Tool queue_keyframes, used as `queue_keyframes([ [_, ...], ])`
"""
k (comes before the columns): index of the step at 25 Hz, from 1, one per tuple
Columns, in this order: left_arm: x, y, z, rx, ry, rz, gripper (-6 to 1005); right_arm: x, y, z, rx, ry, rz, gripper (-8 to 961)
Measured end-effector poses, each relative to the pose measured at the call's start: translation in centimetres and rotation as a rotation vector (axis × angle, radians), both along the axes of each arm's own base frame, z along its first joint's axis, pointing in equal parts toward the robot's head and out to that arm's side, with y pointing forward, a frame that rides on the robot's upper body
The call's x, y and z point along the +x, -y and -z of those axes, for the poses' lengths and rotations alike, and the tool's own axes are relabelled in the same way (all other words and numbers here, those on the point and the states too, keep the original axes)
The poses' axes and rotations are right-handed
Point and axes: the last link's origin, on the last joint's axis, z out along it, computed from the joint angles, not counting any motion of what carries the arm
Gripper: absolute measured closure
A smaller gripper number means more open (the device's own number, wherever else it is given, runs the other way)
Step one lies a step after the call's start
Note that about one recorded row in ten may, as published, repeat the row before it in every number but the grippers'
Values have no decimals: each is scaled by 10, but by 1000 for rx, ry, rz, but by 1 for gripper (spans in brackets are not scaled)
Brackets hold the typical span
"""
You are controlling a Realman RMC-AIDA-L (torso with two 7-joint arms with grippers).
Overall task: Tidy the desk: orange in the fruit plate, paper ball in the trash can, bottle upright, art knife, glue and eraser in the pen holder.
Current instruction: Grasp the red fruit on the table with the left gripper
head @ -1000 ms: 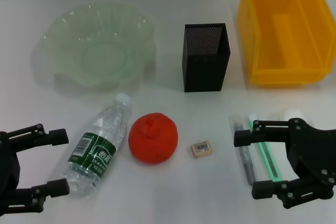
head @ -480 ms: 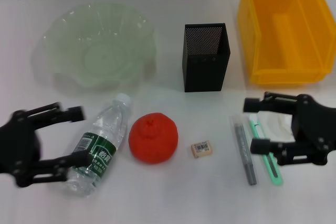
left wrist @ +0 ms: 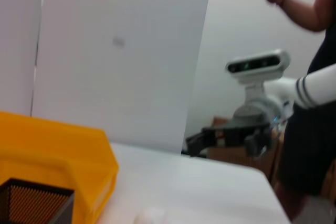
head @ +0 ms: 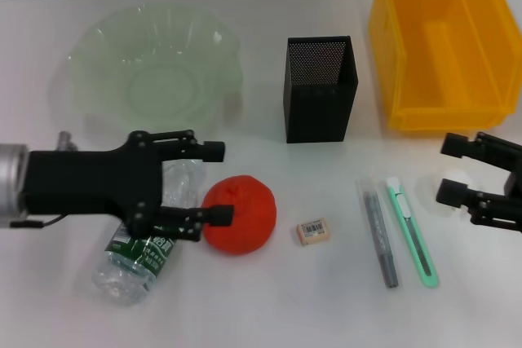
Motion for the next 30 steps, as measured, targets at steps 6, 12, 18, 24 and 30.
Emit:
queue_keyframes([
  [6,13,-19,14,-26,-201,31,273,10,8,-5,32,-6,47,120],
  [12,31,-38,31,-41,-426,63,290,14,12,-7,44,-8,70,120],
  [18,33,-46,42,-2,-529,87,307,16,14,-6,48,-11,81,120],
  [24,31,-48,41,16,-539,100,324,16,14,-6,48,-12,81,120],
  [30,29,-48,42,20,-544,104,341,13,11,-6,48,-12,71,121],
])
